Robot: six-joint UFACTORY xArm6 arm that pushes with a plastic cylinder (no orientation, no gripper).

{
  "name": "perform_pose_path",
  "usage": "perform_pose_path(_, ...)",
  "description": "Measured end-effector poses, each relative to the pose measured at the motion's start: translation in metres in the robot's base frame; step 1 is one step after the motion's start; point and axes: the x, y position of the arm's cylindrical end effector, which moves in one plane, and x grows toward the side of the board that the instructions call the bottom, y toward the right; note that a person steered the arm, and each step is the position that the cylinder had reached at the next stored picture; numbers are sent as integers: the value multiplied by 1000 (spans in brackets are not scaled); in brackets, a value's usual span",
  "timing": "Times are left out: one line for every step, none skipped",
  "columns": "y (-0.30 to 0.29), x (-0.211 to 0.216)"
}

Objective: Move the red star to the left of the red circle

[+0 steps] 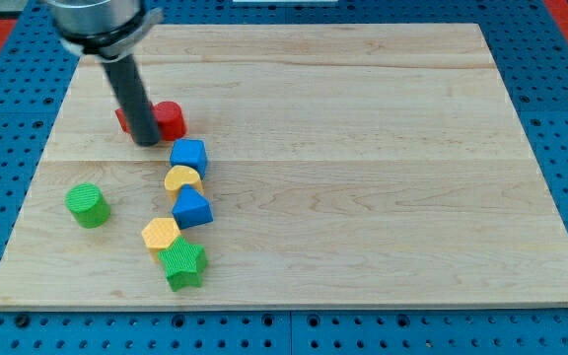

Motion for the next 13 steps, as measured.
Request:
perform_pose_path(17,-13)
perform_pose_path(22,-25)
perform_pose_path(80,-65)
perform_pose_path(80,-50)
perform_pose_path(71,-12)
perform_pose_path(27,-6)
perform_pose_path(-29,-6)
perform_pose_path(-78,-2)
perform_pose_path(-102,-22)
perform_pose_path(-38,-28)
perform_pose_path(17,-47)
perform_pose_path(24,-66)
perform_pose_path(-15,-50)
